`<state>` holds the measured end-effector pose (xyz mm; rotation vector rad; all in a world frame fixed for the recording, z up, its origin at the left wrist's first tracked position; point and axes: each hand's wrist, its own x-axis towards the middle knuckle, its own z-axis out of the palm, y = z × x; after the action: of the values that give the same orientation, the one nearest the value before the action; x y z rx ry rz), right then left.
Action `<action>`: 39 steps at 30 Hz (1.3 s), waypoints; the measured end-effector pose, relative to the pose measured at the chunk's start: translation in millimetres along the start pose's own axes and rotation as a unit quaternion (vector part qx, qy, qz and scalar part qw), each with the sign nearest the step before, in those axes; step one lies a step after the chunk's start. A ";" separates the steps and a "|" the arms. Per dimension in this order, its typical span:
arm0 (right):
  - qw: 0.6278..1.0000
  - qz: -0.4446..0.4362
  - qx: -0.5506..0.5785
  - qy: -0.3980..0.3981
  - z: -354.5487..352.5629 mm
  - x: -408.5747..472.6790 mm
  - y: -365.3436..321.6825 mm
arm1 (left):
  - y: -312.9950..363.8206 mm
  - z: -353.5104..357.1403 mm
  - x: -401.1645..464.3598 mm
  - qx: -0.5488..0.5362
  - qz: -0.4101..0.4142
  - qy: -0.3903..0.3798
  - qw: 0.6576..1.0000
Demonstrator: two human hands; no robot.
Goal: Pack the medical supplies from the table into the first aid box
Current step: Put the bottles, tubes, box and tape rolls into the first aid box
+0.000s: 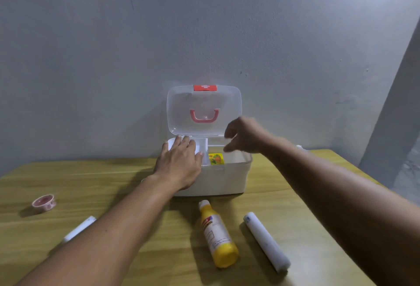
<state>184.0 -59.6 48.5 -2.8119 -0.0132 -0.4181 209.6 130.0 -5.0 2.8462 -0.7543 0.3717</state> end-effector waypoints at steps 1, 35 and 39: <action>0.999 0.012 0.020 0.037 -12.8 -7.8 7.0 | 3.7 -0.7 -0.5 0.007 0.006 0.017 1.000; 0.975 0.207 -0.075 0.006 -87.5 -108.8 63.4 | 43.9 -8.1 -5.5 -0.057 -0.007 -0.013 0.998; 0.988 0.074 -0.134 -0.035 -72.6 -71.4 18.0 | 28.5 -2.9 -10.3 -0.042 -0.052 -0.005 0.998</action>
<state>96.0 -95.6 89.1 -3.0635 0.2530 -0.3050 186.1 111.0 -2.2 2.7967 -0.6043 0.3024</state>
